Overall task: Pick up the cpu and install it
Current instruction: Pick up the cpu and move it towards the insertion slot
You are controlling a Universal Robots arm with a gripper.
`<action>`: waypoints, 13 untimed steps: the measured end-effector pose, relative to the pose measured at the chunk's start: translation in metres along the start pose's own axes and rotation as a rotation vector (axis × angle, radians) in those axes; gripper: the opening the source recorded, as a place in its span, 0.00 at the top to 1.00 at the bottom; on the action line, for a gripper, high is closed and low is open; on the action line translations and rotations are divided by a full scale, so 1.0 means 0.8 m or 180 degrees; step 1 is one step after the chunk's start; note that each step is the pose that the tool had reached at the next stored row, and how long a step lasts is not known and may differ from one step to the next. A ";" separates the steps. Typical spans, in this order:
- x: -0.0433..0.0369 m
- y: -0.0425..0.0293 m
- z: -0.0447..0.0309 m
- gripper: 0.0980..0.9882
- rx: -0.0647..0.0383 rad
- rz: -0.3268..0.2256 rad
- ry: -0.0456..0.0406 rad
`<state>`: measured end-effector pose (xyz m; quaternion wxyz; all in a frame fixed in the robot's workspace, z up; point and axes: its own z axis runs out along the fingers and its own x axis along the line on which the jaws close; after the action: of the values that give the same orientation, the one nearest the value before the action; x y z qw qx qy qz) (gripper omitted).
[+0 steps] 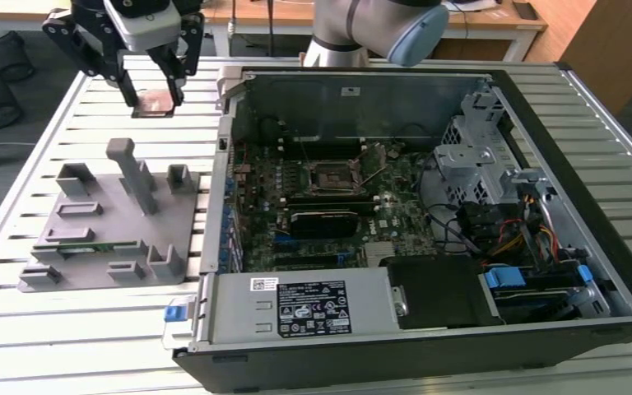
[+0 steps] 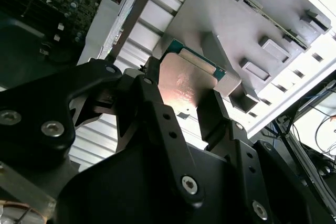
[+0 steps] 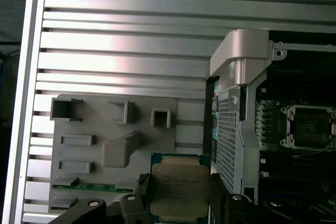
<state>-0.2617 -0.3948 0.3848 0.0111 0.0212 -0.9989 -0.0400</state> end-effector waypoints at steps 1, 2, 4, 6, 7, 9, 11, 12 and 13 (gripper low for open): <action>-0.002 0.0000 0.0000 0.52 0.0000 0.0000 0.0000; -0.003 0.0001 0.0000 0.52 0.0000 0.0000 0.0000; -0.007 0.0001 -0.0001 0.52 0.0000 0.0000 0.0000; -0.010 0.0002 -0.0001 0.52 0.0000 0.0000 0.0000; -0.012 0.0003 -0.0001 0.52 0.0000 0.0000 0.0000; -0.015 0.0003 -0.0001 0.52 0.0000 0.0000 0.0000; -0.019 0.0004 -0.0002 0.52 0.0000 0.0000 0.0000; -0.021 0.0004 -0.0002 0.52 0.0000 0.0000 0.0000; -0.022 0.0004 -0.0003 0.52 0.0000 0.0000 0.0000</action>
<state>-0.2438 -0.3937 0.3847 0.0112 0.0212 -0.9989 -0.0400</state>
